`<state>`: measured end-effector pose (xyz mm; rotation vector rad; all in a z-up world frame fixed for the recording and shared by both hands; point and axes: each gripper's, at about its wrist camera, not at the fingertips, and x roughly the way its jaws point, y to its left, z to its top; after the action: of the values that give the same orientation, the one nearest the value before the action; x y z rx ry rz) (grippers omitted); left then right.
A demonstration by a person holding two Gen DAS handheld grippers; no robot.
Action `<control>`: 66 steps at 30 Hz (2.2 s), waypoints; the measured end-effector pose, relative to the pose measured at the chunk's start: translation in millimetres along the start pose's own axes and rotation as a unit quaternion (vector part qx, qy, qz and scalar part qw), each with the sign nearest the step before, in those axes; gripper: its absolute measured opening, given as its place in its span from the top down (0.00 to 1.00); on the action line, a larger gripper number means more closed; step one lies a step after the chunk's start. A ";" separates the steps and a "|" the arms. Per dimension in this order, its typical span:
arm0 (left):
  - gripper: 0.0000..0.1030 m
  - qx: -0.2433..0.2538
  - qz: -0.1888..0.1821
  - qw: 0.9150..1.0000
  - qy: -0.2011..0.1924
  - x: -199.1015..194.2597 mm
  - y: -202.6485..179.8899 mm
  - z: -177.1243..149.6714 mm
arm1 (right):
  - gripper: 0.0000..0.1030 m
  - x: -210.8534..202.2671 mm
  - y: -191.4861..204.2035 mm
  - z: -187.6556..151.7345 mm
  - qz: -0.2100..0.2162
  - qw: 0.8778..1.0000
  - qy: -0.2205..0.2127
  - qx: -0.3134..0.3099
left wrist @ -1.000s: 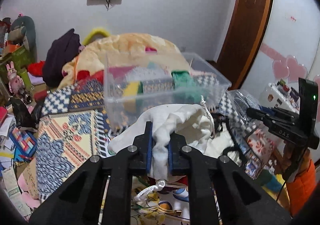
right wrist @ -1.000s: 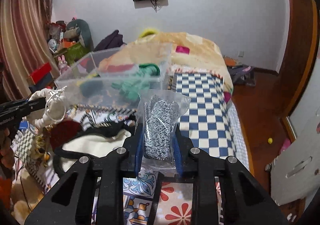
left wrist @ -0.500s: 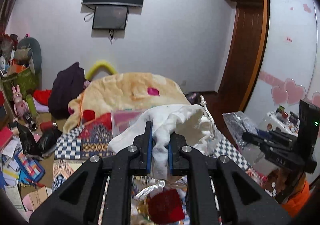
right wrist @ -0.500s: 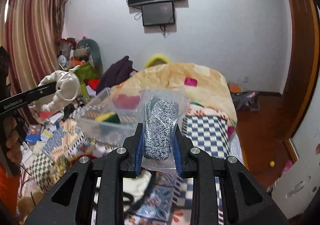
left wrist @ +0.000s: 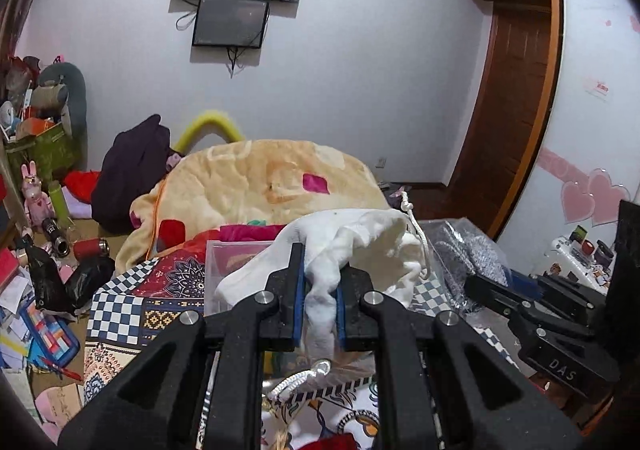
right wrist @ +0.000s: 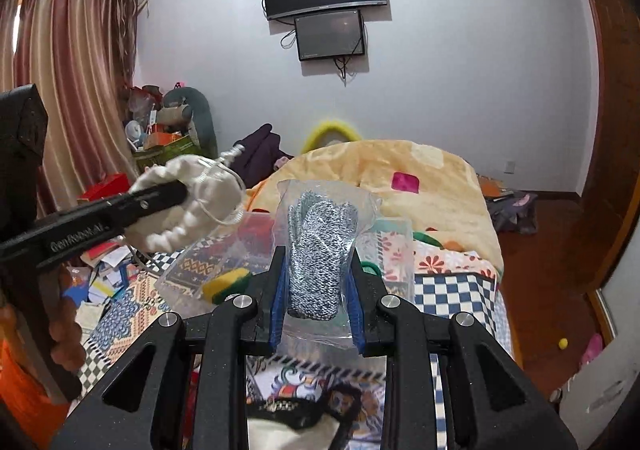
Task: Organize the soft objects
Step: 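Lower the white bag into the box with the left gripper while the right drops the glove in, then grasp the floral scarf with the left gripper while the right grasps the black bra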
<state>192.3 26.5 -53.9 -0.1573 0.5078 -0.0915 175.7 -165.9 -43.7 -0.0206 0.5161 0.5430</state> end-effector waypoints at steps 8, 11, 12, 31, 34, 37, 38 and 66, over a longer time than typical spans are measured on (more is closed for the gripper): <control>0.89 -0.013 0.007 0.999 0.045 41.5 5.7 -6.9 | 0.76 30.5 -2.3 2.9 -0.012 0.999 0.034 -0.008; 0.89 -0.012 0.014 0.998 0.061 54.9 6.3 -10.1 | 0.76 42.3 -2.2 0.4 -0.018 0.998 0.051 -0.012; 0.89 -0.011 0.015 0.998 0.067 59.5 6.4 -11.6 | 0.76 46.3 -2.4 -0.7 -0.019 0.998 0.058 -0.012; 0.59 0.012 0.013 0.991 0.131 90.2 0.3 -33.9 | 0.68 62.4 -7.0 -15.2 -0.022 0.993 0.119 -0.015; 0.52 0.007 0.009 0.992 0.122 82.1 0.0 -32.8 | 0.57 53.0 -9.2 -14.0 -0.023 0.994 0.107 -0.013; 0.52 0.010 0.003 0.993 0.113 71.5 -1.7 -28.9 | 0.53 43.3 -9.6 -11.2 -0.022 0.995 0.098 -0.013; 0.52 0.013 0.002 0.994 0.107 65.6 -3.0 -27.0 | 0.53 36.7 -10.0 -9.6 -0.023 0.995 0.092 -0.013; 0.15 0.040 0.014 0.996 0.081 -60.3 14.5 -85.7 | 0.04 -23.2 25.6 -63.9 0.018 0.996 0.088 -0.022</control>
<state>98.5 37.5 -101.6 -0.0655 0.6672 -0.0982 116.3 -165.0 -85.6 -0.1012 0.6770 0.5899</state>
